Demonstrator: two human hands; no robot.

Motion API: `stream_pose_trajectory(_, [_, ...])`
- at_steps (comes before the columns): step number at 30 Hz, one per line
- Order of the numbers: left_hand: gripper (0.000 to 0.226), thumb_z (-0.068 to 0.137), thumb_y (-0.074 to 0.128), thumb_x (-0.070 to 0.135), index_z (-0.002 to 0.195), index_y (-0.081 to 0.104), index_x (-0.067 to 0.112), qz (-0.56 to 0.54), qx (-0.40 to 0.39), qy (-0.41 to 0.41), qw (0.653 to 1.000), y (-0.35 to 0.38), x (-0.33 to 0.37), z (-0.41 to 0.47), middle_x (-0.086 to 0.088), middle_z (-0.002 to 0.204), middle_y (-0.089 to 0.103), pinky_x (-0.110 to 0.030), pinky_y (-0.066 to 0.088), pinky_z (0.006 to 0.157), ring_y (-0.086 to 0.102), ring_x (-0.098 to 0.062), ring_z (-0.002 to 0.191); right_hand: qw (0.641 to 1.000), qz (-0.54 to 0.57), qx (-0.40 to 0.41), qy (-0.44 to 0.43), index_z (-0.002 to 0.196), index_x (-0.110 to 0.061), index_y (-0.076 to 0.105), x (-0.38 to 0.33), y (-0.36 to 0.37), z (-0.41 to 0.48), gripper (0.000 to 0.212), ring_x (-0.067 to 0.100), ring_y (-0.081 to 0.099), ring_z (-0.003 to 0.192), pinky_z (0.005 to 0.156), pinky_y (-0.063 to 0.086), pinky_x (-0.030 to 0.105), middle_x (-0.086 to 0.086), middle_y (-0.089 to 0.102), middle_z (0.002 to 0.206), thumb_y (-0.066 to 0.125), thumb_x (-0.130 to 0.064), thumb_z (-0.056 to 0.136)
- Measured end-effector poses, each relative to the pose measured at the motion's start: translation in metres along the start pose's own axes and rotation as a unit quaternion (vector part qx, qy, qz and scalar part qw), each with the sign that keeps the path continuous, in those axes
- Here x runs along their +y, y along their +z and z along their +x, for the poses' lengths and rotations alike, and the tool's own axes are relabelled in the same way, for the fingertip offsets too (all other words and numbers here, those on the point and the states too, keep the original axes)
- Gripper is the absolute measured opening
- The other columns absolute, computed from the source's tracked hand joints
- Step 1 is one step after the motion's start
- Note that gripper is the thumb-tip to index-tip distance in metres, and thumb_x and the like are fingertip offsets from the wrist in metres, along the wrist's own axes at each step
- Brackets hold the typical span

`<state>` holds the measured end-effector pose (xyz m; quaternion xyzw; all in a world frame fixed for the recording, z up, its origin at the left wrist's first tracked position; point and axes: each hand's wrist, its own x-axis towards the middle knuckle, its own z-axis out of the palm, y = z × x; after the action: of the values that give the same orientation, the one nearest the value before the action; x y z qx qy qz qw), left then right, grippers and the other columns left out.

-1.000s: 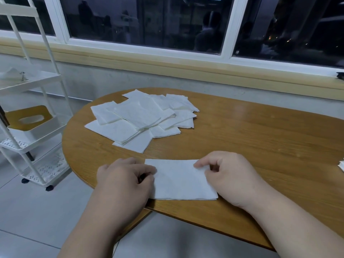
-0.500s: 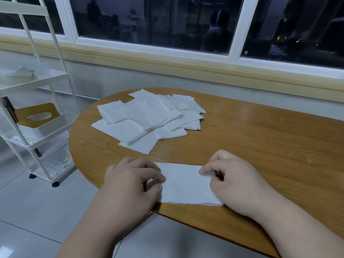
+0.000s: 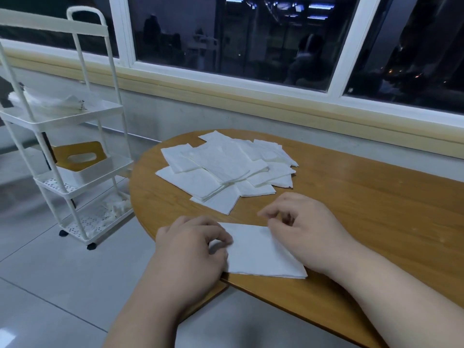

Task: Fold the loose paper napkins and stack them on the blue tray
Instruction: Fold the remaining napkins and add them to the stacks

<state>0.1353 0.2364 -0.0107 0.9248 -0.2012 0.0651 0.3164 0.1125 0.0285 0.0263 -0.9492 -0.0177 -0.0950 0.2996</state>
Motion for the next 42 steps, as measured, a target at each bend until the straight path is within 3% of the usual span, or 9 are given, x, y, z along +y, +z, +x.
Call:
stream_pose_trajectory(3, [0.016,0.09,0.057,0.035,0.095,0.068,0.045,0.002,0.009,-0.012,1.0,-0.003,-0.004,0.0,0.036,0.108,0.055,-0.028,0.023,0.095,0.035,0.005,0.108,0.999,-0.036,-0.018,-0.012,0.1,-0.036,0.069,-0.015,0.012,0.039,0.019,-0.007,0.049,0.08,0.07,0.036,0.014,-0.021,0.056,0.096,0.056,-0.024,0.094])
stream_pose_trajectory(7, [0.018,0.09,0.057,0.034,0.097,0.068,0.045,-0.014,0.017,-0.016,1.0,-0.003,-0.008,0.001,0.035,0.111,0.056,-0.028,0.022,0.097,0.035,0.004,0.112,0.995,-0.096,-0.023,-0.007,0.11,-0.031,0.068,-0.02,0.029,0.088,0.02,0.004,0.051,0.092,0.071,0.037,0.019,-0.016,0.057,0.107,0.058,-0.03,0.092])
stream_pose_trajectory(13, [0.02,0.088,0.058,0.032,0.099,0.069,0.044,-0.038,0.018,-0.009,0.999,-0.003,-0.013,0.004,0.032,0.111,0.057,-0.029,0.023,0.098,0.035,0.004,0.11,0.988,-0.15,-0.012,0.028,0.122,-0.029,0.063,-0.018,0.044,0.133,0.037,0.015,0.053,0.114,0.094,0.046,0.034,-0.007,0.056,0.122,0.063,-0.043,0.088])
stream_pose_trajectory(17, [0.02,0.089,0.056,0.033,0.102,0.068,0.044,-0.044,0.018,-0.001,0.999,-0.004,-0.015,0.004,0.032,0.113,0.057,-0.029,0.023,0.099,0.035,0.004,0.109,0.983,-0.18,-0.006,0.037,0.095,-0.028,0.068,-0.021,0.051,0.144,0.011,0.016,0.058,0.099,0.081,0.052,0.034,-0.009,0.063,0.105,0.061,-0.033,0.088])
stream_pose_trajectory(21, [0.022,0.091,0.054,0.033,0.105,0.068,0.044,-0.044,0.015,0.0,0.999,-0.005,-0.015,0.004,0.031,0.114,0.056,-0.03,0.024,0.1,0.034,0.003,0.111,0.979,-0.197,-0.008,0.05,0.079,-0.025,0.067,-0.024,0.051,0.146,0.018,0.015,0.06,0.083,0.069,0.054,0.032,-0.006,0.066,0.085,0.054,-0.021,0.091])
stream_pose_trajectory(27, [0.021,0.091,0.055,0.034,0.104,0.068,0.044,-0.038,0.014,-0.002,0.999,-0.005,-0.014,0.004,0.031,0.114,0.057,-0.031,0.025,0.1,0.035,0.002,0.111,0.986,-0.161,0.024,0.038,0.084,-0.024,0.066,-0.028,0.032,0.134,0.017,0.014,0.058,0.082,0.068,0.052,0.033,-0.007,0.066,0.087,0.052,-0.021,0.092])
stream_pose_trajectory(32, [0.02,0.089,0.057,0.036,0.103,0.068,0.045,-0.043,-0.002,0.007,0.999,-0.002,-0.01,0.003,0.034,0.115,0.056,-0.03,0.024,0.101,0.035,0.003,0.113,0.99,-0.081,0.111,0.032,0.079,-0.026,0.063,-0.025,0.0,0.084,0.011,0.006,0.058,0.076,0.063,0.048,0.029,-0.012,0.065,0.081,0.057,-0.024,0.088])
stream_pose_trajectory(38, [0.021,0.088,0.059,0.039,0.106,0.069,0.044,-0.042,-0.04,0.054,0.997,0.006,0.007,0.001,0.037,0.116,0.056,-0.026,0.025,0.098,0.035,0.006,0.111,0.986,0.015,0.164,0.034,0.076,-0.027,0.064,-0.004,-0.023,0.001,0.012,0.005,0.056,0.061,0.05,0.04,0.015,-0.016,0.065,0.076,0.063,-0.02,0.086])
stream_pose_trajectory(42, [0.009,0.085,0.064,0.036,0.078,0.069,0.038,-0.083,0.007,0.036,0.996,0.01,0.014,-0.001,0.028,0.094,0.057,-0.021,0.035,0.087,0.041,0.005,0.102,0.981,0.064,0.176,0.049,0.076,-0.029,0.066,0.016,-0.027,-0.03,0.015,0.01,0.06,0.069,0.058,0.048,0.026,-0.017,0.068,0.079,0.066,-0.02,0.087])
